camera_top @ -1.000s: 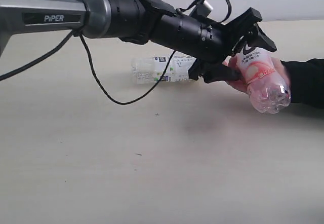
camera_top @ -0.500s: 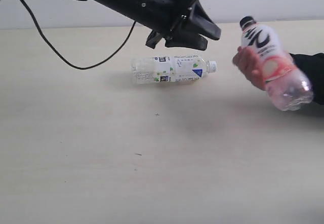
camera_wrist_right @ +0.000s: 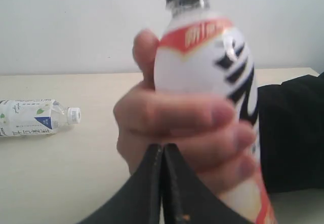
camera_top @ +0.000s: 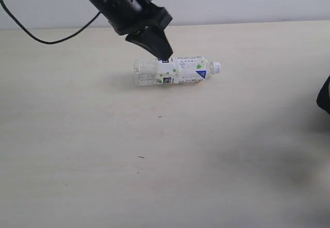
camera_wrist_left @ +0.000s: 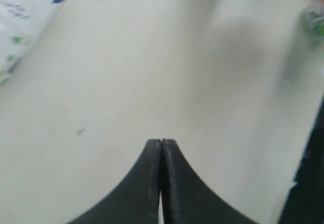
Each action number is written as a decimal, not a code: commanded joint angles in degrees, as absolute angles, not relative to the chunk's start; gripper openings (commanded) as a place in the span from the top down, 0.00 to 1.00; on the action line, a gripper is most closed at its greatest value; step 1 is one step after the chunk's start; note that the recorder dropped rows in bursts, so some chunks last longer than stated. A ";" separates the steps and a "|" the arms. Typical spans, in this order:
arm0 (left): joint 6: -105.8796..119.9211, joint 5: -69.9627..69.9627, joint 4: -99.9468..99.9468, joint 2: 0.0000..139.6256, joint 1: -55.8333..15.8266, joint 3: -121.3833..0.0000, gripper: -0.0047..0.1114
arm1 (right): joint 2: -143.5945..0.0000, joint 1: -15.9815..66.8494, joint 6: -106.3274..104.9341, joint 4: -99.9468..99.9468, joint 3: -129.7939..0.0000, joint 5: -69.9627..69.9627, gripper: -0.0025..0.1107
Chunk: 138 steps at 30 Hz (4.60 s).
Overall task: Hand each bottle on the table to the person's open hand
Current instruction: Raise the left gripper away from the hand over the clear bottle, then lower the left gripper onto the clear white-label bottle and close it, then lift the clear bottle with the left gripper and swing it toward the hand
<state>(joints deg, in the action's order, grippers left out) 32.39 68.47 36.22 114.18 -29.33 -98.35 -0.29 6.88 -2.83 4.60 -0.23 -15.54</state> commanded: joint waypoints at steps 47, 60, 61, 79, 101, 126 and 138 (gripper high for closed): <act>50.27 55.76 2.79 113.34 -29.14 -98.73 0.96 | 0.00 6.61 -2.89 4.38 0.00 -15.26 0.98; 54.36 62.48 2.46 120.46 -28.36 -111.38 0.96 | 0.00 6.61 -2.89 4.38 0.00 -15.26 0.98; 54.98 63.29 2.46 120.92 -28.36 -112.17 0.96 | 0.00 6.61 -2.89 4.38 0.00 -15.26 0.98; 61.77 61.91 14.15 125.76 -29.30 -114.24 0.80 | 0.00 6.61 -2.89 4.54 0.00 -15.26 0.98; 58.32 51.99 7.13 134.15 -32.72 -114.24 0.22 | 0.00 6.61 -2.89 4.37 0.00 -15.26 0.98; 58.00 49.25 6.11 138.45 -32.72 -114.24 0.50 | 0.00 6.61 -2.89 4.37 0.00 -15.26 0.98; 46.04 50.10 -1.88 134.69 -32.59 -114.29 0.96 | 0.00 6.61 -2.89 4.37 0.00 -15.26 0.98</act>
